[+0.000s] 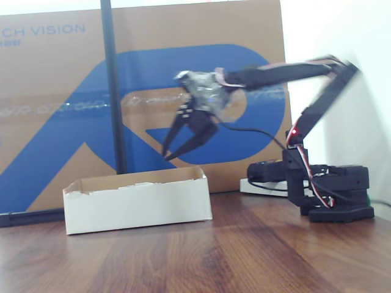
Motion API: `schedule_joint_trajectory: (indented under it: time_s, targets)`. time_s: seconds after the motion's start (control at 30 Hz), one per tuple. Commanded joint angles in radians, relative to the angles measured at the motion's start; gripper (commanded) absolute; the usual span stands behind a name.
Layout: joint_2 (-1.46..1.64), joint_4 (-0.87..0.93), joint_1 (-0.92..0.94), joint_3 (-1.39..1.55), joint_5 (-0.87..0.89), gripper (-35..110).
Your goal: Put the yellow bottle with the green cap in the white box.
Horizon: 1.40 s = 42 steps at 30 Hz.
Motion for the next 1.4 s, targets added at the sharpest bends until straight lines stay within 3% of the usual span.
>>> schedule_joint_trajectory:
  time_s: [0.0, 0.27, 0.47, 0.67, 1.13, 1.37]
  targets:
    - [0.268, 0.012, -0.031, 0.086, -0.029, 0]
    - [0.833, 0.212, -0.126, 0.387, -0.094, 0]
    - [0.974, 0.249, -0.132, 0.574, -0.114, 0]
    - [0.983, 0.348, -0.14, 0.583, -0.095, 0]
    - [0.988, 0.874, -0.255, 0.583, 0.008, 0]
    - [0.986, 0.888, -0.295, 0.583, -0.005, 0]
